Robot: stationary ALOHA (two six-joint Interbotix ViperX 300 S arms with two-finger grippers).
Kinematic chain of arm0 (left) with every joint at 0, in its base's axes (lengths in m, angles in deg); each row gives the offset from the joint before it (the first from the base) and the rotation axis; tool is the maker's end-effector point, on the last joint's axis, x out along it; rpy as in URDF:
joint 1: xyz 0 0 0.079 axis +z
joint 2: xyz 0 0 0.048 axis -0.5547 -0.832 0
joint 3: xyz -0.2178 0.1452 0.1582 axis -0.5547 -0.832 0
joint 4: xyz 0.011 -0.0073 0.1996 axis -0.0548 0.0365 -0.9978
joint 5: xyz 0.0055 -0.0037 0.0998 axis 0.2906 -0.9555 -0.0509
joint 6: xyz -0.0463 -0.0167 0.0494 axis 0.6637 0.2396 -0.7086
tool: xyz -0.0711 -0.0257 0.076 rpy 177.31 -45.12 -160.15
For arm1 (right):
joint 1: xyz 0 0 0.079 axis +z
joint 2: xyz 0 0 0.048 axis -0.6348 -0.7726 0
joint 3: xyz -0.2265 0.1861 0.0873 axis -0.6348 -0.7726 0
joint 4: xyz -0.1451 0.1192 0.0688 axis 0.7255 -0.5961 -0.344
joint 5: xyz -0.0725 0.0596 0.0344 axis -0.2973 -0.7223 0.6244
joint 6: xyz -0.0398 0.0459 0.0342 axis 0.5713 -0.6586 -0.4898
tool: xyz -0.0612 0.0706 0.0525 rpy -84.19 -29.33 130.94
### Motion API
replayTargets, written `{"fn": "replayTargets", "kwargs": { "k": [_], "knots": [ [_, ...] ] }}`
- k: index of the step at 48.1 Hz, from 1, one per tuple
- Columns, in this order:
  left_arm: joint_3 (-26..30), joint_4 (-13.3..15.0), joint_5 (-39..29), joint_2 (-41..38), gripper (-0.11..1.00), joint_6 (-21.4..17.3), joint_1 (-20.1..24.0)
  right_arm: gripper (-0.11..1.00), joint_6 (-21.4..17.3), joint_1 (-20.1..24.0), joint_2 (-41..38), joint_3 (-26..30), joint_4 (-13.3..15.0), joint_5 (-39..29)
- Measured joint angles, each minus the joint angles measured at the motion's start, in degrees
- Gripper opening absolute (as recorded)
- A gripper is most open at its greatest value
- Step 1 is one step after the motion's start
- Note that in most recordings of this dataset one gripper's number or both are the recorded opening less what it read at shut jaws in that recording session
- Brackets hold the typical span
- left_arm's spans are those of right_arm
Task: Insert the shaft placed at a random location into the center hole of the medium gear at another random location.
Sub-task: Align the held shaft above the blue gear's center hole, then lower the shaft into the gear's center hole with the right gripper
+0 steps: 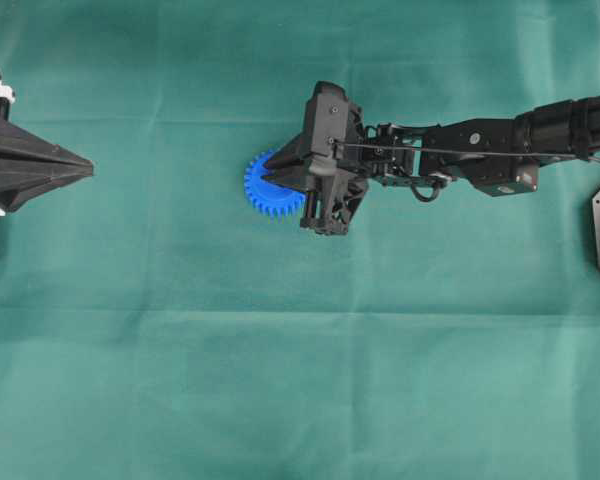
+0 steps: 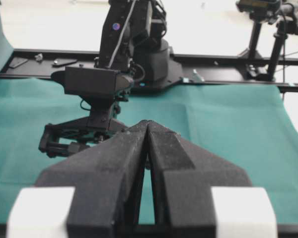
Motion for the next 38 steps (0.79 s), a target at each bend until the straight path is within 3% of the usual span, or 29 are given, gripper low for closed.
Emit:
{"fn": "replayTargets", "kwargs": {
  "k": [22, 24, 34, 38],
  "knots": [
    [0.0, 0.0, 0.0, -0.09, 0.0, 0.0, 0.09, 0.16, 0.0, 0.09, -0.09, 0.0, 0.0, 0.0],
    [0.0, 0.0, 0.0, -0.09, 0.0, 0.0, 0.09, 0.22, 0.0, 0.09, -0.09, 0.0, 0.09, 0.0],
    [0.09, 0.0, -0.09, -0.09, 0.0, 0.0, 0.09, 0.82, 0.0, 0.0, -0.09, 0.09, 0.0, 0.35],
    [0.0, 0.0, -0.09, -0.09, 0.0, 0.0, 0.09, 0.84, 0.0, 0.0, -0.09, 0.09, 0.0, 0.7]
  ]
}}
